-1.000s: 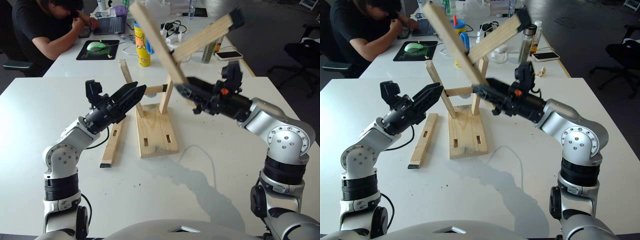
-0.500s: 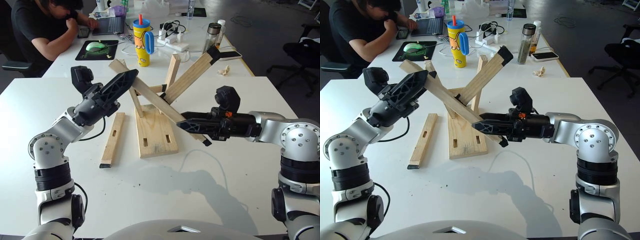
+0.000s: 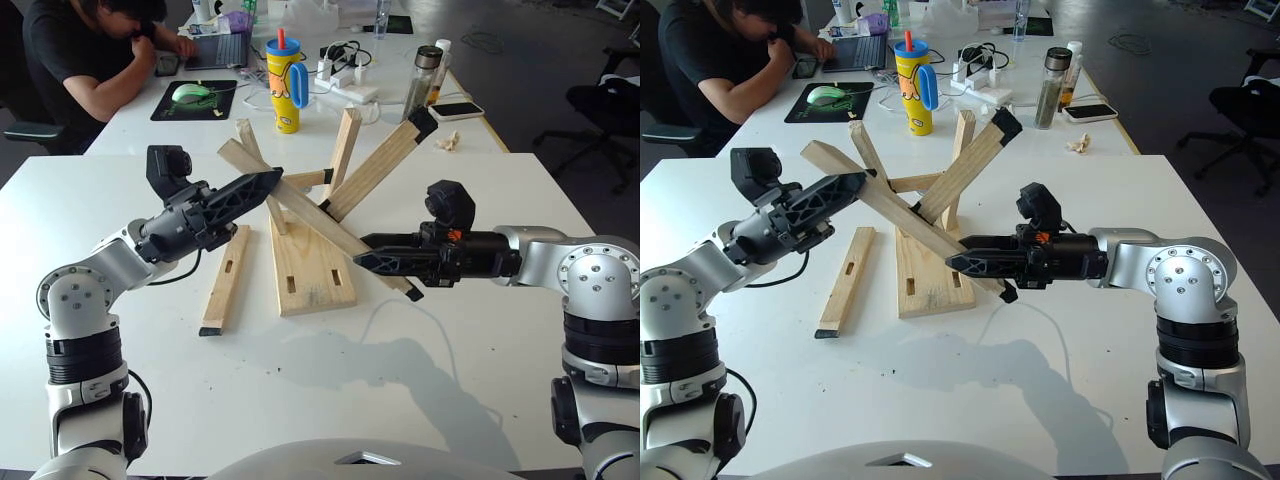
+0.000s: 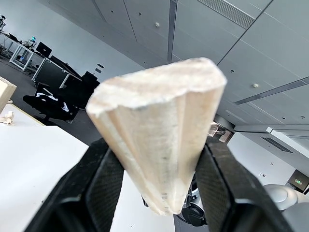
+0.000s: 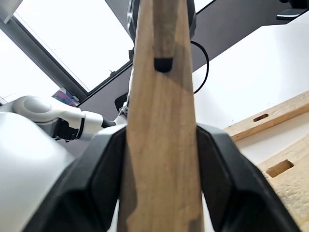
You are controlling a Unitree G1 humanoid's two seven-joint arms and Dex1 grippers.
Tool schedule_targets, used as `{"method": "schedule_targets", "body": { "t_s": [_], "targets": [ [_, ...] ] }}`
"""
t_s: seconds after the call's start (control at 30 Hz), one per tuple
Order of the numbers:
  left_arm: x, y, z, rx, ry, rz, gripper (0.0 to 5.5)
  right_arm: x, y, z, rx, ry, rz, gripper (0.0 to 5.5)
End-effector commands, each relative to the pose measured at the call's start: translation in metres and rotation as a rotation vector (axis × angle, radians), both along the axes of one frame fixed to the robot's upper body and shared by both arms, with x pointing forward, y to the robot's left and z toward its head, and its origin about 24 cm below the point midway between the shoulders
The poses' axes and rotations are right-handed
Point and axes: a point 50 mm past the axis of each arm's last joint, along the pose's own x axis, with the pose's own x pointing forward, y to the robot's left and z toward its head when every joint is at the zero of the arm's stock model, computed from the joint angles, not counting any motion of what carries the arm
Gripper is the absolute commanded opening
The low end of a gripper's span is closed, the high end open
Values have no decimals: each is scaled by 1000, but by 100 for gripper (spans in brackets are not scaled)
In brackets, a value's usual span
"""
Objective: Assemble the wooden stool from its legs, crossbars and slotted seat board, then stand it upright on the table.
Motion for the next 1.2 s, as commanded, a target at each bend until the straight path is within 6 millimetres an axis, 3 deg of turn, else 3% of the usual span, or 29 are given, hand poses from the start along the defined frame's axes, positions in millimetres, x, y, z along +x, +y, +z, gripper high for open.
{"method": "schedule_targets", "body": {
  "t_s": [0.03,0.27,0.37,0.5,0.6,0.73,0.97,1.2],
  "targets": [
    [1,5,-1,50,1,35,210,1,-2,0,-46,-52,2,206],
    [1,25,-7,74,10,133,208,16,-20,-21,-137,-86,-153,315],
    [-2,45,-10,127,21,204,208,13,-27,-35,-161,-120,-187,339],
    [-4,74,-3,185,-2,287,208,-1,-19,-71,-384,-367,-115,339],
    [-1,84,5,217,-35,308,208,-5,-8,-97,-511,-615,-59,339],
    [3,84,7,248,-63,315,208,4,10,-114,-577,-924,-100,339],
    [13,84,0,300,-88,372,208,6,26,-146,-614,-1047,-58,339],
    [19,76,0,336,-143,373,208,38,20,-146,-720,-1151,-229,339]
  ]
}}
